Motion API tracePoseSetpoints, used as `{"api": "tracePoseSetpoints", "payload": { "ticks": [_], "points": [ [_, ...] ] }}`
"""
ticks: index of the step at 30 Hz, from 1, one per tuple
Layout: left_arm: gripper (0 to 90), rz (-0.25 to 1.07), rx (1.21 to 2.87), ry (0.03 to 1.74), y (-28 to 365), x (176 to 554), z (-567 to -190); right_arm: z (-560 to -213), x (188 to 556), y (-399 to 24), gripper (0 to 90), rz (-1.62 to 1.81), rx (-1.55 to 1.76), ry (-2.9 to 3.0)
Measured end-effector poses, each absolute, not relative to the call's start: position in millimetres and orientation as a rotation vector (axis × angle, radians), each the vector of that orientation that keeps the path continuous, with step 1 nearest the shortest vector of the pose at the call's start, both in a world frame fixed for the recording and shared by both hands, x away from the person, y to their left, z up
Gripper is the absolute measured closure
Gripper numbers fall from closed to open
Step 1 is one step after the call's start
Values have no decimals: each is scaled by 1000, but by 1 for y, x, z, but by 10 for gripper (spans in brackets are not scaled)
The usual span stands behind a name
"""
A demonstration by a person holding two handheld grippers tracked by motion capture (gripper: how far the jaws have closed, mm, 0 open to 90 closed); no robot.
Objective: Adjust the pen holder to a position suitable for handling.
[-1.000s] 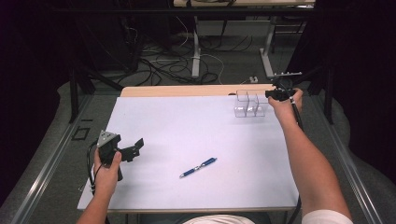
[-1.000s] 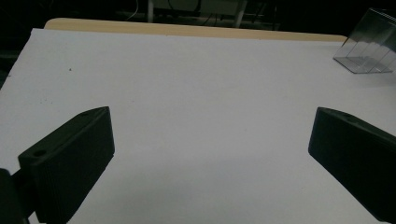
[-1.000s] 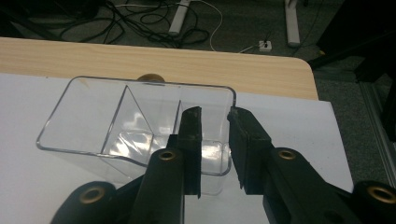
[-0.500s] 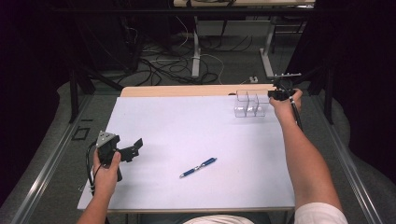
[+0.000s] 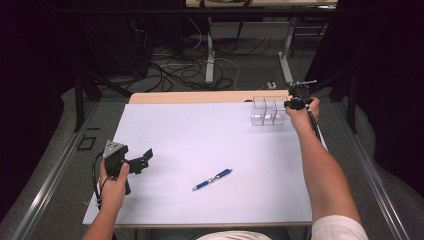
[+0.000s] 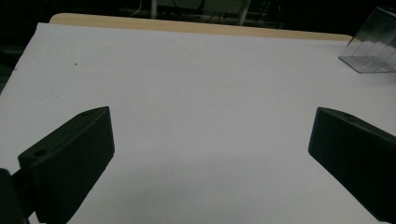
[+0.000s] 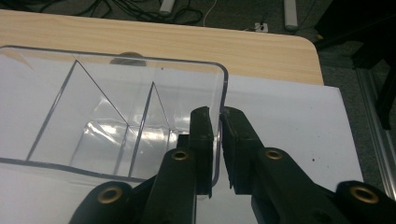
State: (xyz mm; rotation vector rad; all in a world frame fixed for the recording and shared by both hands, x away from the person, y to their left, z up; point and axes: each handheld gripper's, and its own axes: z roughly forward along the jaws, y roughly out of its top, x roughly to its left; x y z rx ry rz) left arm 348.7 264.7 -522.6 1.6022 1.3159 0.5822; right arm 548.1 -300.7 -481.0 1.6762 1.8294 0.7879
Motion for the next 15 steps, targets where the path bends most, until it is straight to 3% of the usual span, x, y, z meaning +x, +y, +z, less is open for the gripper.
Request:
{"api": "tracePoseSetpoints", "payload": {
  "ticks": [15],
  "points": [
    [2,576,1604,1316,265,349,-523,-483,548,-297,893,762,1765,1749]
  ]
}}
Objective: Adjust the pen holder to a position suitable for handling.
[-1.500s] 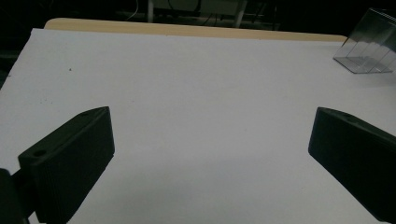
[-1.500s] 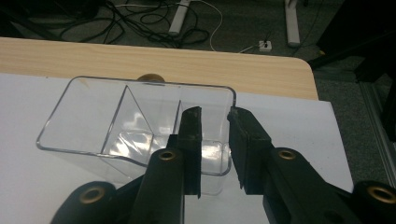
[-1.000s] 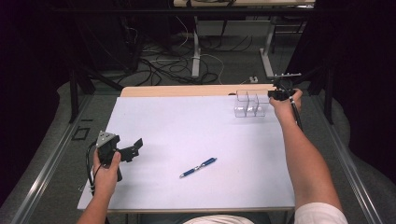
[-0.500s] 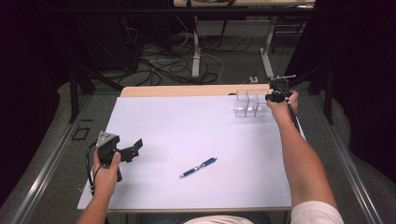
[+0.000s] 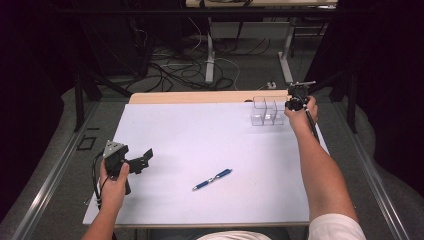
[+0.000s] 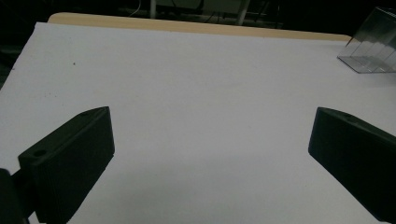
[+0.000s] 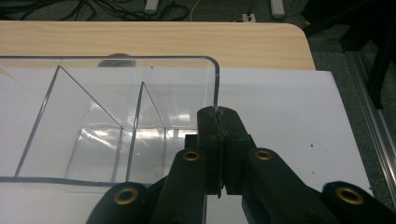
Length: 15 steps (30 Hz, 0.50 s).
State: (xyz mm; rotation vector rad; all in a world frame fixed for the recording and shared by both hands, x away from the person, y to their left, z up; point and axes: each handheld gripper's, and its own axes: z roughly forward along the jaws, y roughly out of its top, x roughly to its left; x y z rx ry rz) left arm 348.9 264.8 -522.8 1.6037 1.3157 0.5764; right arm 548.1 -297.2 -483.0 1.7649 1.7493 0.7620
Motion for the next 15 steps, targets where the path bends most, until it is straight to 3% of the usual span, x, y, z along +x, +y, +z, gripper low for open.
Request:
{"api": "tracePoseSetpoints", "payload": {
  "ticks": [15],
  "points": [
    [2,572,1613,1310,264,349,-523,-478,542,-287,892,747,1885,1710]
  ]
}}
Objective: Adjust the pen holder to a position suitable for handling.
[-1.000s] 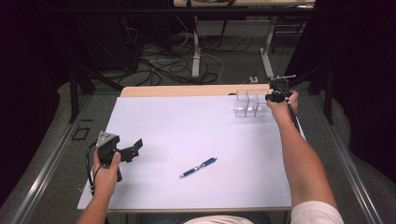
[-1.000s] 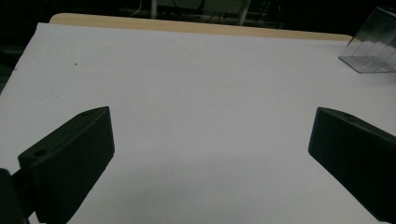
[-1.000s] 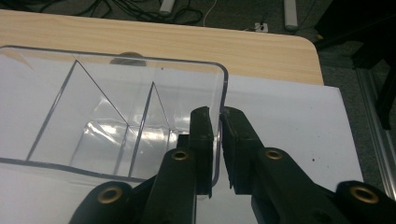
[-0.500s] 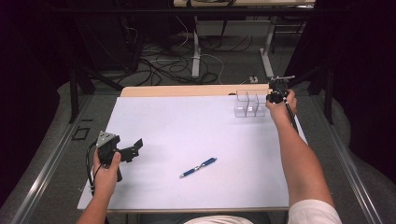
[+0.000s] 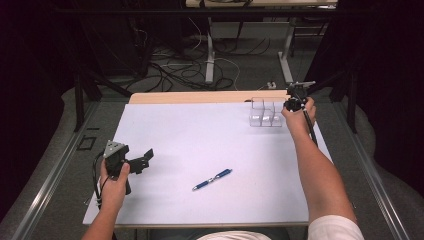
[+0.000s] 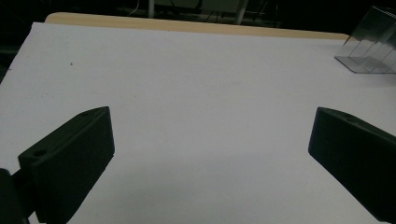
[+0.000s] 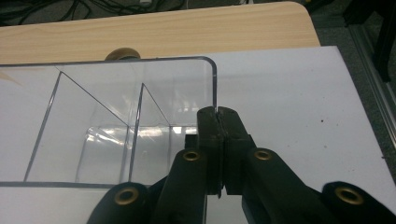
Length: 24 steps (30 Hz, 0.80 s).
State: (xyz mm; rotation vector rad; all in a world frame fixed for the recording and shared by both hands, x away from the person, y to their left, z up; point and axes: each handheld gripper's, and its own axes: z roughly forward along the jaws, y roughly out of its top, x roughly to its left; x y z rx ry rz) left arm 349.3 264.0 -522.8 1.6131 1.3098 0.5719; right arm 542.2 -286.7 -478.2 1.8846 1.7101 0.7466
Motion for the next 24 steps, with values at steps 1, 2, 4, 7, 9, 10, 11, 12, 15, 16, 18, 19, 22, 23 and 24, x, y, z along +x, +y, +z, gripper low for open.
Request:
{"api": "tracePoseSetpoints", "payload": {
  "ticks": [1,2,4,7,9,10,11,12,15,16,18,19,22,23,24],
  "points": [
    [2,572,1613,1309,264,349,-523,-478,541,-283,891,753,1889,1717],
    [2,573,1614,1309,264,349,-523,-478,540,-281,891,759,1889,1725],
    [2,574,1614,1310,264,349,-523,-477,539,-275,891,756,1880,1738],
    [2,574,1613,1310,263,349,-523,-476,537,-268,891,757,1892,1749],
    [2,573,1612,1309,263,349,-522,-475,535,-256,891,751,1886,1769],
    [2,573,1616,1308,263,349,-522,-475,534,-252,891,754,1887,1780],
    [2,573,1616,1308,263,349,-522,-475,534,-247,891,752,1888,1784],
    [2,574,1615,1307,263,349,-522,-474,533,-242,891,753,1896,1794],
    [2,579,1616,1299,263,349,-521,-474,529,-227,891,767,1890,1818],
    [2,577,1614,1299,263,349,-521,-474,527,-222,891,769,1865,1838],
    [2,575,1615,1294,263,349,-521,-473,524,-209,891,772,1859,1860],
    [2,574,1619,1294,263,349,-521,-473,523,-205,891,768,1833,1881],
    [2,570,1616,1294,263,349,-522,-472,518,-188,890,773,1829,1913],
    [2,569,1617,1294,262,349,-521,-472,516,-182,890,779,1828,1924],
    [2,566,1615,1296,262,349,-521,-472,514,-177,890,776,1820,1938]
  ]
}}
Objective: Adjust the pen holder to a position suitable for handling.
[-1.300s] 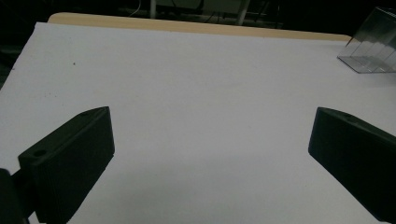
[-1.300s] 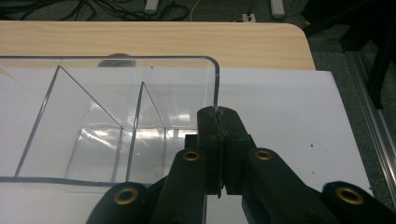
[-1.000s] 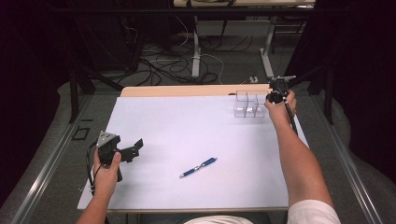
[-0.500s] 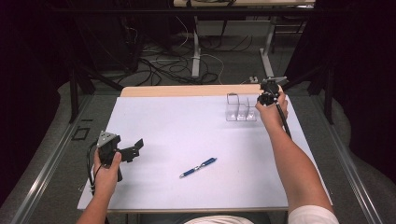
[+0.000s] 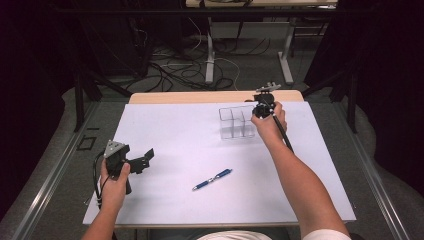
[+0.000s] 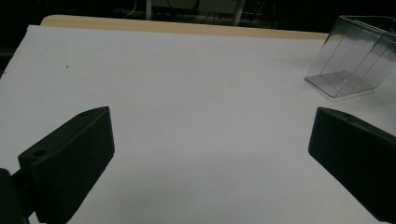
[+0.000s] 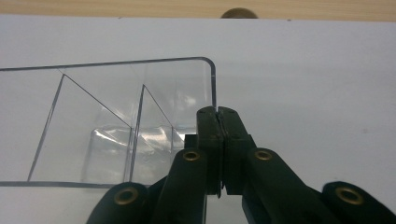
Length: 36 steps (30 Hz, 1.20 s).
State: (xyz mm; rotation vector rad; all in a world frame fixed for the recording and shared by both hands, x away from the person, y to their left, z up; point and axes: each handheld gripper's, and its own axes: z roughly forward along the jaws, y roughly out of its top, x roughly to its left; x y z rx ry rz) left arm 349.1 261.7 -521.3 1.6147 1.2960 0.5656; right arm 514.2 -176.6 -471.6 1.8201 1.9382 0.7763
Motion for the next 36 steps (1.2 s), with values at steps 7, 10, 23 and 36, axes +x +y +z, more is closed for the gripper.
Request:
{"api": "tracePoseSetpoints", "payload": {
  "ticks": [7,10,23,36],
  "points": [
    [2,571,1620,1283,260,349,-521,-466,505,-150,889,784,1767,2022],
    [2,569,1622,1283,260,349,-521,-464,502,-139,889,784,1741,2056],
    [2,563,1621,1286,259,349,-521,-468,494,-128,883,813,1762,2083],
    [2,570,1629,1278,259,349,-520,-470,483,-129,878,761,1787,2197]
  ]
}}
